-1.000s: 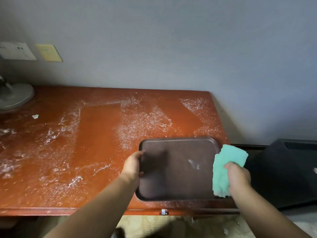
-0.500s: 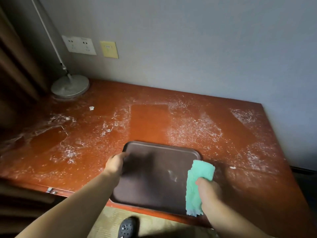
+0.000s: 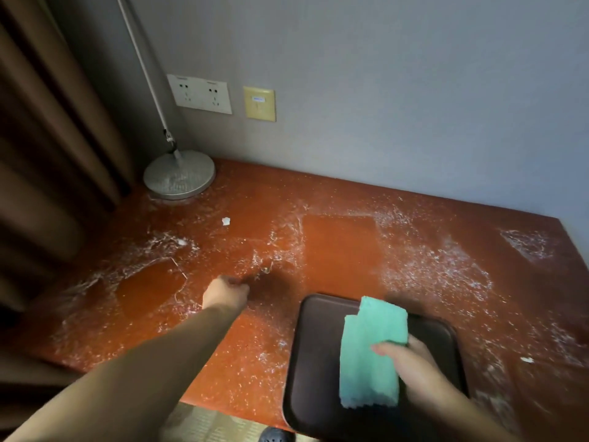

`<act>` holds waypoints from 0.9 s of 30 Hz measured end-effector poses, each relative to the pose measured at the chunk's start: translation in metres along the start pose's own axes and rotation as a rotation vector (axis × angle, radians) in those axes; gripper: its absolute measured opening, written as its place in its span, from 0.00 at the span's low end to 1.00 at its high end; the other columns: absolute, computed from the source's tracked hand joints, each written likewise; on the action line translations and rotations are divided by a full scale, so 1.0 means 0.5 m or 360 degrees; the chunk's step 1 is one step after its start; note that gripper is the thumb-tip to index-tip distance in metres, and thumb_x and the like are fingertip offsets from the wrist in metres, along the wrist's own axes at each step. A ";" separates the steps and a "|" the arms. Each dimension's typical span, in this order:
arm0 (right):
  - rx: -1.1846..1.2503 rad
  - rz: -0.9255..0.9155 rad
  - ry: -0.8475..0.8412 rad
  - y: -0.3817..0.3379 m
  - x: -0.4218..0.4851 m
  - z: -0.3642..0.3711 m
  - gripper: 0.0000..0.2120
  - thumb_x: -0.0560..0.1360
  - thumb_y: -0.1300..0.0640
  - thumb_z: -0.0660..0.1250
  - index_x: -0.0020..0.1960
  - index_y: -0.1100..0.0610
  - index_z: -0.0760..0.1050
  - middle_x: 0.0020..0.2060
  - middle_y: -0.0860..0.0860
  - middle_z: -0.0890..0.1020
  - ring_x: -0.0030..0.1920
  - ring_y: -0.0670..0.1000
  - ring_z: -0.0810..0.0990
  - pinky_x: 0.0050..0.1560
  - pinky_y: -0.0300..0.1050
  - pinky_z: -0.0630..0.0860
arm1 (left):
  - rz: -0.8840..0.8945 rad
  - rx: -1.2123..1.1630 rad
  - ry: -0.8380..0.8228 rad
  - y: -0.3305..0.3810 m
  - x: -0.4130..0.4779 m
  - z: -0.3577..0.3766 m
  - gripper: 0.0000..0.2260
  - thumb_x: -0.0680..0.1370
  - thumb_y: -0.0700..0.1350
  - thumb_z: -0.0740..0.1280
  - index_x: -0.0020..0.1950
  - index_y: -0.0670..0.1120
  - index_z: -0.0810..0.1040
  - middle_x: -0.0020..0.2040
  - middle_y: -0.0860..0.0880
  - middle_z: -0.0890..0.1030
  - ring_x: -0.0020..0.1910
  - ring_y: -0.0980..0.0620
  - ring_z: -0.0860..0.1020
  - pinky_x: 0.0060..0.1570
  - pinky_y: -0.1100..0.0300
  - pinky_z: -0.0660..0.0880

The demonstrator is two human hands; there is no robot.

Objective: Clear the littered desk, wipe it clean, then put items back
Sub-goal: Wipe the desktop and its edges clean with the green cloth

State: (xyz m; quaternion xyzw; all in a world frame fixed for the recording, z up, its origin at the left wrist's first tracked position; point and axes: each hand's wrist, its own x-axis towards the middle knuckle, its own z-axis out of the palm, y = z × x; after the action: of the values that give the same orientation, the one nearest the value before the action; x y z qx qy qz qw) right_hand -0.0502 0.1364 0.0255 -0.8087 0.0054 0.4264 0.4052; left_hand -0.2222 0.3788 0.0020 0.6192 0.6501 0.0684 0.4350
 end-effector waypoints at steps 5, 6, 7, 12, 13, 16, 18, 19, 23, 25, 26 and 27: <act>-0.0791 -0.0051 0.0431 0.013 0.018 0.039 0.38 0.65 0.59 0.72 0.71 0.58 0.59 0.60 0.61 0.73 0.60 0.61 0.73 0.59 0.53 0.70 | 0.0069 0.0176 0.0155 0.027 0.114 -0.080 0.09 0.76 0.39 0.62 0.52 0.44 0.80 0.43 0.45 0.81 0.41 0.45 0.80 0.43 0.53 0.80; -0.0836 -0.0043 0.0484 0.010 0.015 0.045 0.43 0.66 0.58 0.73 0.74 0.57 0.54 0.63 0.62 0.70 0.63 0.62 0.70 0.62 0.53 0.67 | 0.0113 0.0247 0.0201 0.037 0.142 -0.094 0.09 0.75 0.39 0.63 0.52 0.44 0.81 0.44 0.45 0.81 0.42 0.45 0.80 0.45 0.53 0.80; -0.0903 -0.0081 0.0546 0.001 0.011 0.058 0.45 0.66 0.56 0.73 0.76 0.56 0.50 0.65 0.62 0.68 0.66 0.62 0.67 0.64 0.53 0.66 | 0.0169 0.0304 0.0242 0.048 0.174 -0.106 0.10 0.75 0.39 0.63 0.52 0.45 0.81 0.46 0.45 0.82 0.44 0.44 0.80 0.46 0.54 0.79; -0.1056 0.0031 0.0737 0.061 0.075 0.086 0.53 0.58 0.56 0.78 0.76 0.51 0.54 0.67 0.60 0.67 0.66 0.66 0.65 0.61 0.57 0.67 | 0.0260 0.0505 0.0277 0.107 0.296 -0.108 0.14 0.75 0.45 0.66 0.61 0.48 0.79 0.57 0.44 0.79 0.56 0.43 0.76 0.51 0.55 0.76; -0.1111 0.0102 0.0697 0.081 0.097 0.091 0.60 0.52 0.56 0.82 0.76 0.47 0.52 0.67 0.60 0.69 0.67 0.69 0.63 0.59 0.60 0.68 | 0.0284 0.0538 0.0268 0.114 0.313 -0.097 0.14 0.76 0.47 0.67 0.61 0.48 0.79 0.59 0.43 0.78 0.59 0.43 0.73 0.53 0.54 0.75; -0.1127 0.0007 0.0751 0.082 0.096 0.102 0.53 0.56 0.59 0.79 0.75 0.52 0.57 0.67 0.60 0.70 0.66 0.65 0.66 0.62 0.55 0.66 | 0.0343 0.0623 0.0228 0.121 0.349 -0.066 0.14 0.76 0.51 0.67 0.60 0.48 0.79 0.61 0.42 0.76 0.63 0.42 0.68 0.59 0.52 0.72; -0.1178 -0.0124 0.0720 0.051 0.068 0.106 0.45 0.62 0.53 0.72 0.75 0.54 0.57 0.68 0.58 0.67 0.67 0.60 0.65 0.65 0.49 0.62 | 0.0365 0.0650 0.0233 0.119 0.363 -0.052 0.13 0.77 0.51 0.66 0.58 0.47 0.80 0.61 0.42 0.75 0.63 0.41 0.68 0.60 0.51 0.71; -0.1222 -0.0116 0.0706 0.045 0.054 0.102 0.45 0.62 0.52 0.71 0.75 0.54 0.56 0.69 0.57 0.66 0.68 0.59 0.64 0.66 0.48 0.61 | 0.0379 0.0665 0.0250 0.120 0.366 -0.047 0.12 0.77 0.50 0.65 0.57 0.47 0.80 0.60 0.42 0.75 0.63 0.41 0.68 0.60 0.50 0.70; -0.1263 -0.0178 0.0617 0.066 0.067 0.093 0.41 0.66 0.57 0.73 0.74 0.59 0.58 0.70 0.59 0.65 0.69 0.60 0.63 0.68 0.49 0.59 | 0.0455 0.0656 0.0299 0.122 0.358 -0.028 0.09 0.78 0.48 0.65 0.50 0.45 0.81 0.58 0.41 0.75 0.60 0.41 0.70 0.59 0.50 0.72; -0.1298 -0.0198 0.0602 0.071 0.065 0.090 0.40 0.67 0.58 0.72 0.74 0.59 0.58 0.70 0.59 0.65 0.69 0.59 0.63 0.68 0.49 0.59 | 0.0556 0.0573 0.0282 0.121 0.335 -0.014 0.09 0.78 0.48 0.65 0.48 0.44 0.82 0.57 0.42 0.76 0.59 0.41 0.71 0.58 0.50 0.72; -0.1316 -0.0269 0.0613 0.071 0.065 0.088 0.39 0.67 0.58 0.72 0.74 0.59 0.58 0.70 0.59 0.65 0.69 0.59 0.63 0.68 0.50 0.59 | 0.0599 0.0511 0.0263 0.121 0.320 -0.005 0.09 0.77 0.48 0.65 0.48 0.44 0.82 0.57 0.42 0.77 0.58 0.41 0.72 0.57 0.49 0.73; -0.1312 -0.0287 0.0585 0.067 0.060 0.086 0.38 0.68 0.57 0.70 0.74 0.58 0.58 0.70 0.58 0.64 0.69 0.59 0.62 0.68 0.49 0.59 | 0.0636 0.0457 0.0236 0.120 0.300 0.005 0.08 0.77 0.48 0.66 0.47 0.44 0.81 0.57 0.43 0.77 0.57 0.41 0.73 0.55 0.49 0.74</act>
State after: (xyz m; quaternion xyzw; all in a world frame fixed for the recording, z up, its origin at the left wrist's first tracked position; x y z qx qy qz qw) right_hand -0.0725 0.1527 -0.0306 -0.9619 -0.1632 0.2054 0.0774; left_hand -0.1540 0.5209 -0.0338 0.7842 0.5480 0.1052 0.2715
